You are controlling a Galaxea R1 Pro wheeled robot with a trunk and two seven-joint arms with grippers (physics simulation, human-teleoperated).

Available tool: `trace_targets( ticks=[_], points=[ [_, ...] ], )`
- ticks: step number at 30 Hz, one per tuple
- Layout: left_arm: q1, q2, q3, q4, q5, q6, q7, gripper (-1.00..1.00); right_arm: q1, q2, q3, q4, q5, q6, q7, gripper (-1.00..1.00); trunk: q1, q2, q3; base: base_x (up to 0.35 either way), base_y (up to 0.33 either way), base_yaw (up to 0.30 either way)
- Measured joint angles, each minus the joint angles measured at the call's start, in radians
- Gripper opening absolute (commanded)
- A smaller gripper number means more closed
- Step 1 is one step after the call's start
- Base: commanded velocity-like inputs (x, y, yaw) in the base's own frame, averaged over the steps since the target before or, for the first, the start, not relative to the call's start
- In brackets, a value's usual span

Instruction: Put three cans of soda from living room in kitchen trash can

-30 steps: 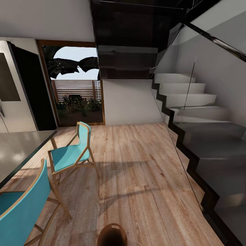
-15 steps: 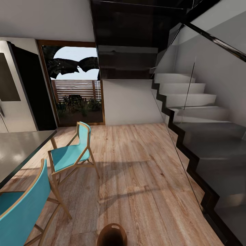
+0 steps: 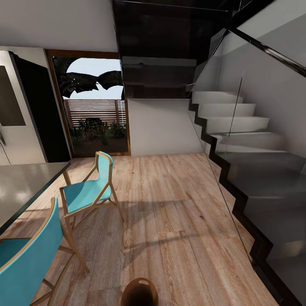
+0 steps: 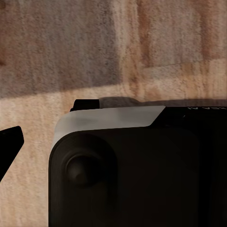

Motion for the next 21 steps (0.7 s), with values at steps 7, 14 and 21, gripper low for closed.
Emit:
trace_targets(
  ticks=[7, 14, 21],
  points=[
    [0.0, 0.0, 0.0, 0.0, 0.0, 0.0, 0.0, 1.0, 0.0, 0.0, 0.0, 0.0, 0.0, 0.0, 0.0, 1.0, 0.0, 0.0, 0.0, 0.0, 0.0, 0.0],
    [0.0, 0.0, 0.0, 0.0, 0.0, 0.0, 0.0, 1.0, 0.0, 0.0, 0.0, 0.0, 0.0, 0.0, 0.0, 1.0, 0.0, 0.0, 0.0, 0.0, 0.0, 0.0],
    [0.0, 0.0, 0.0, 0.0, 0.0, 0.0, 0.0, 1.0, 0.0, 0.0, 0.0, 0.0, 0.0, 0.0, 0.0, 1.0, 0.0, 0.0, 0.0, 0.0, 0.0, 0.0]
  ],
)
